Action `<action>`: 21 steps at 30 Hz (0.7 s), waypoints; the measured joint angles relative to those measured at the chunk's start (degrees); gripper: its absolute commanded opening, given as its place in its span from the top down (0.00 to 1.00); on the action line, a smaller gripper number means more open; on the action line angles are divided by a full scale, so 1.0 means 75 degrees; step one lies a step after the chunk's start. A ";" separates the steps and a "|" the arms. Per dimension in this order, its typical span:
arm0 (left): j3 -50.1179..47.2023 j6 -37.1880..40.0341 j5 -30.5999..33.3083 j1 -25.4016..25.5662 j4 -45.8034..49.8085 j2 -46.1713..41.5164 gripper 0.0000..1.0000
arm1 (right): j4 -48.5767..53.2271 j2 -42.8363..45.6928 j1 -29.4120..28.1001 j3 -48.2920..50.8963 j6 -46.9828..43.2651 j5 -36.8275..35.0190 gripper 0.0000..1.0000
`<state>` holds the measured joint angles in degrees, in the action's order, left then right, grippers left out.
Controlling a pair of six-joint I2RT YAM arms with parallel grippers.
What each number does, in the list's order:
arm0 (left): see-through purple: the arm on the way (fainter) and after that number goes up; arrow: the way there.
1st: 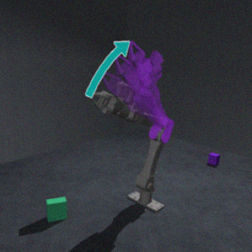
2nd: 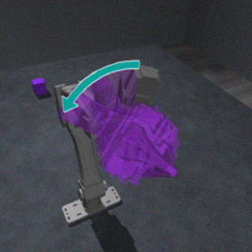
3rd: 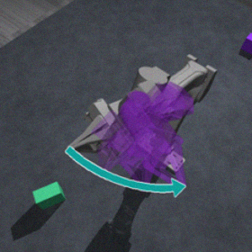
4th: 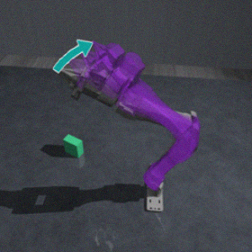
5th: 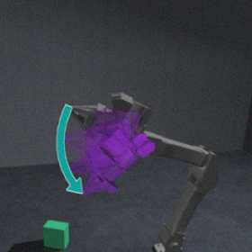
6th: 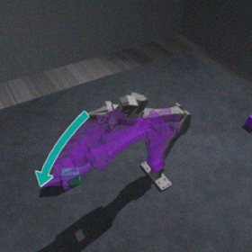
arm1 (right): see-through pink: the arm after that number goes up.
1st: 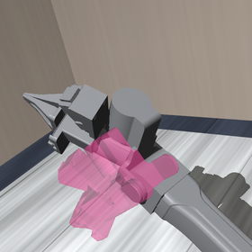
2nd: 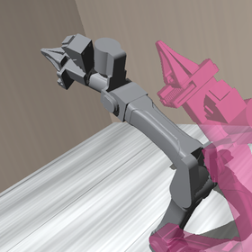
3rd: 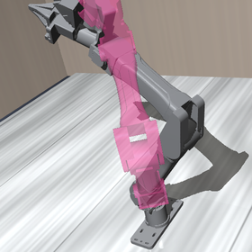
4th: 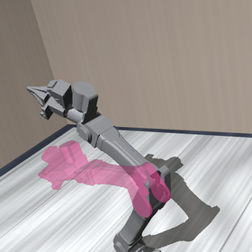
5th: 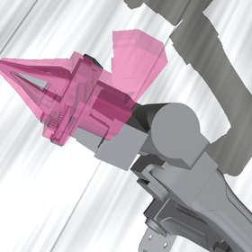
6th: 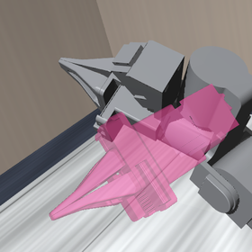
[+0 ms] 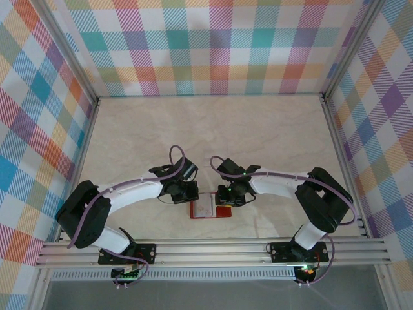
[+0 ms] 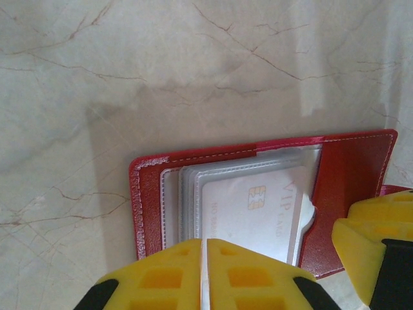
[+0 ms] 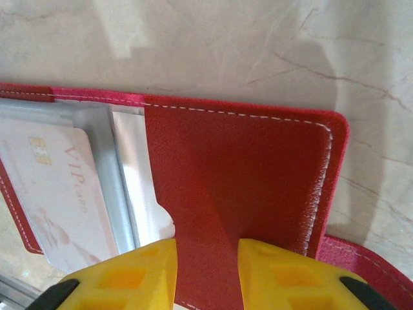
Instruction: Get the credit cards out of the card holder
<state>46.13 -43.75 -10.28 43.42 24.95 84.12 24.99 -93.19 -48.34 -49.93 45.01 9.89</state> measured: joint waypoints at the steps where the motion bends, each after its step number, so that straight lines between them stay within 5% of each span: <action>1: -0.0012 -0.0026 -0.0026 0.0000 -0.0020 0.0000 0.85 | 0.0006 0.0006 0.0000 0.0000 -0.0012 -0.0009 0.68; 11: -0.0329 -0.0198 -0.0175 0.0000 -0.0201 -0.0361 0.72 | -0.0169 0.0530 0.0000 0.0000 0.0087 0.0321 0.63; 21: -0.0746 -0.0224 -0.0574 0.0000 -0.0629 -0.0347 0.75 | -0.0737 0.0297 0.0000 0.0003 0.0192 0.0810 0.64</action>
<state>40.53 -45.43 -14.59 43.42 20.23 81.52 19.46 -90.96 -48.34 -49.91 46.46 15.97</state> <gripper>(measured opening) 0.250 0.357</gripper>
